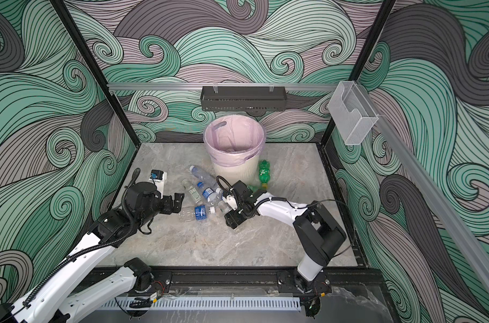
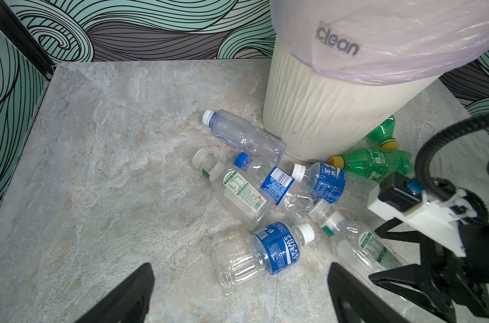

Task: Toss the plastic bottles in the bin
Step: 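Grasp the green-labelled clear bottle with the right gripper while the left withdraws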

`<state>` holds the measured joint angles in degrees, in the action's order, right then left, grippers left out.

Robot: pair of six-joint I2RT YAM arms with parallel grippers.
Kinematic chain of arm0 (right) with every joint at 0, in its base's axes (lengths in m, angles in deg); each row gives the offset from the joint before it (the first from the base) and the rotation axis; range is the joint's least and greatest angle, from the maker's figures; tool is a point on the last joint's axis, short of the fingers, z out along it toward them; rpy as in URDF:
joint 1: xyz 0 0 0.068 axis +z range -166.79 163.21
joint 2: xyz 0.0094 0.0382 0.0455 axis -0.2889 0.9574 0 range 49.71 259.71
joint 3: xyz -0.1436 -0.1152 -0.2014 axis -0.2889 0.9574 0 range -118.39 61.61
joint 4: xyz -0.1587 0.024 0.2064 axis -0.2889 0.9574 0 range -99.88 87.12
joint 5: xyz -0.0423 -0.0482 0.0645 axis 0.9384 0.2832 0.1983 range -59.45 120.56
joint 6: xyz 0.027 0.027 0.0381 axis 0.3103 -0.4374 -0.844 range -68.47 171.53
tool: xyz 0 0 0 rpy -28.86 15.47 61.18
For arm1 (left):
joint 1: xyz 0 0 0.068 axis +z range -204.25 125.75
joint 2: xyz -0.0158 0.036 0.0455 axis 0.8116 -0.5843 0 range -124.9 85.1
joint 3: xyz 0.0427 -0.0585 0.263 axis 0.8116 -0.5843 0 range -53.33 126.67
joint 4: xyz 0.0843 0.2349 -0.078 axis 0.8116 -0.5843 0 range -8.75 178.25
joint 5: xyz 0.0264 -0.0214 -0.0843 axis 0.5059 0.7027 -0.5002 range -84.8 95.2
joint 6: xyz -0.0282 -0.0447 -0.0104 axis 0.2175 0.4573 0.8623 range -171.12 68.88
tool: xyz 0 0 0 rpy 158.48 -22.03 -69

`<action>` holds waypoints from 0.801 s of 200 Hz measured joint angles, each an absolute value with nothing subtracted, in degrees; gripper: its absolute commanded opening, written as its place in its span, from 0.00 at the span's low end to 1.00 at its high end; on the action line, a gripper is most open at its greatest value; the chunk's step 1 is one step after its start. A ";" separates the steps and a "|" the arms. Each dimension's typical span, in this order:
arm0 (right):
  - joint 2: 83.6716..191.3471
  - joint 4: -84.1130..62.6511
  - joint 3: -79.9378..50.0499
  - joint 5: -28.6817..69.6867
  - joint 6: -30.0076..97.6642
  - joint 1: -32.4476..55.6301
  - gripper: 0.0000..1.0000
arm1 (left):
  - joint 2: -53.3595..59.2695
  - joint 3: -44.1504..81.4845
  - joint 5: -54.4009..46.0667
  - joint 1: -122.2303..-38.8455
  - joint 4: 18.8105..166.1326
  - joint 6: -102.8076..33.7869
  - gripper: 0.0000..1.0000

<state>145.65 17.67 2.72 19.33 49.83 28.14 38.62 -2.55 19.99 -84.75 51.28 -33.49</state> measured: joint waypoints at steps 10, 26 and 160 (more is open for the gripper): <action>146.70 17.58 2.08 21.08 49.59 29.08 0.76 | 38.60 -2.83 19.99 -84.75 51.11 -33.36 0.99; 148.08 17.54 1.47 23.48 48.92 30.26 0.74 | 38.62 -3.23 19.97 -84.75 50.62 -33.07 0.99; 135.01 15.29 9.99 30.54 43.36 30.76 0.54 | 39.91 -5.78 20.01 -83.98 50.60 -31.76 0.99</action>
